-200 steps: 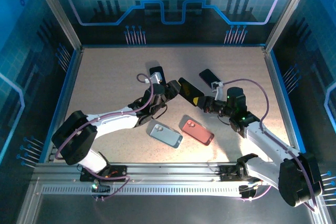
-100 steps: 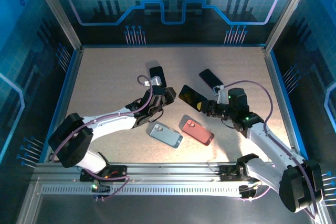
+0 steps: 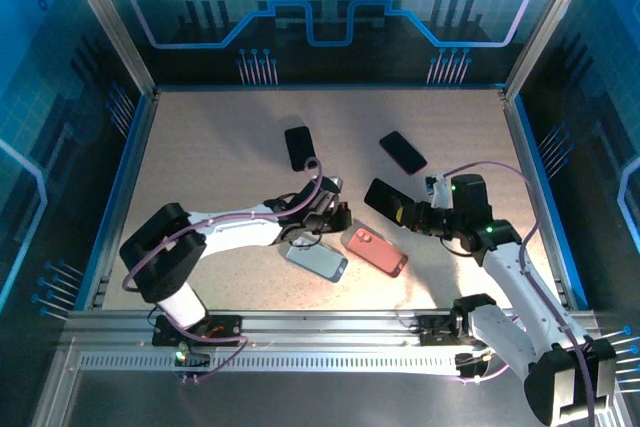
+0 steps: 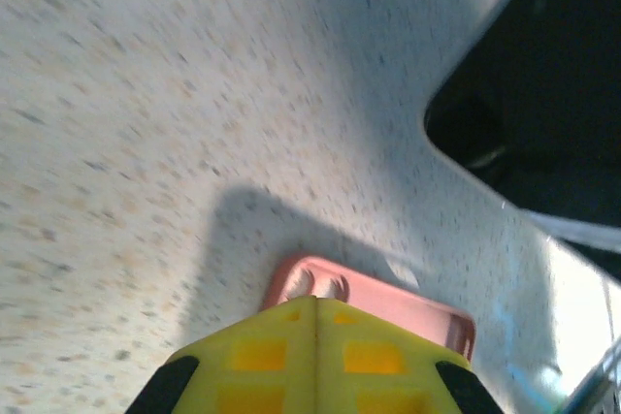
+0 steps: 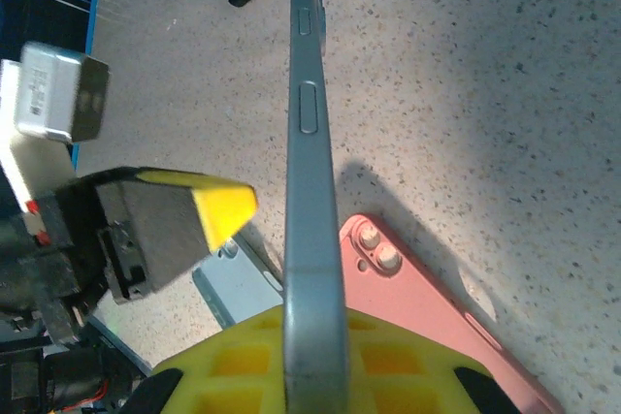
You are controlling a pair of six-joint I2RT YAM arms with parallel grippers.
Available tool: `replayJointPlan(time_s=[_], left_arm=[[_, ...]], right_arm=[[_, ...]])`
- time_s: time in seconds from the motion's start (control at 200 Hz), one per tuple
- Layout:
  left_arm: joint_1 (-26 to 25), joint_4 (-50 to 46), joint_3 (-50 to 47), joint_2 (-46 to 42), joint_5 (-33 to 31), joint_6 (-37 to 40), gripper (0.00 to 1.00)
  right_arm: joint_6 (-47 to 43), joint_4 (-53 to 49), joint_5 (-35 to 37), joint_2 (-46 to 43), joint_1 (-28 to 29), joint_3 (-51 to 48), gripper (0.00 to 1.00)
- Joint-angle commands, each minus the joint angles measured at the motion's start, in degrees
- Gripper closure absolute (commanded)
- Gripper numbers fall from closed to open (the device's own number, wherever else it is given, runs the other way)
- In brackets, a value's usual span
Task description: Put the phone into the phone case
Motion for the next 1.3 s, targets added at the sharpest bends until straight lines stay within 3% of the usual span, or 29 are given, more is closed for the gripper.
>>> replayJointPlan(time_s=[0.0, 0.295, 0.67, 1.296], left_arm=[[-1.68, -1.86, 3.40, 2.69, 5.31, 2.05, 1.00], [-3.04, -1.96, 8.02, 10.45, 9.24, 0.82, 1.00], [-2.60, -3.73, 11.11, 16.39, 5.85, -0.24, 1.00], [6.66, -5.04, 11.47, 17.70, 0.58, -2.22, 1.00]], right_arm=[[-2.48, -2.70, -1.09, -1.91, -1.61, 2.38, 1.00], [-2.71, -2.06, -4.38, -0.18, -3.31, 1.91, 1.00], [-2.12, -2.54, -6.54, -0.24, -6.31, 2.76, 1.00], [-4.58, -3.43, -10.43, 3.34, -7.98, 3.30, 1.00]])
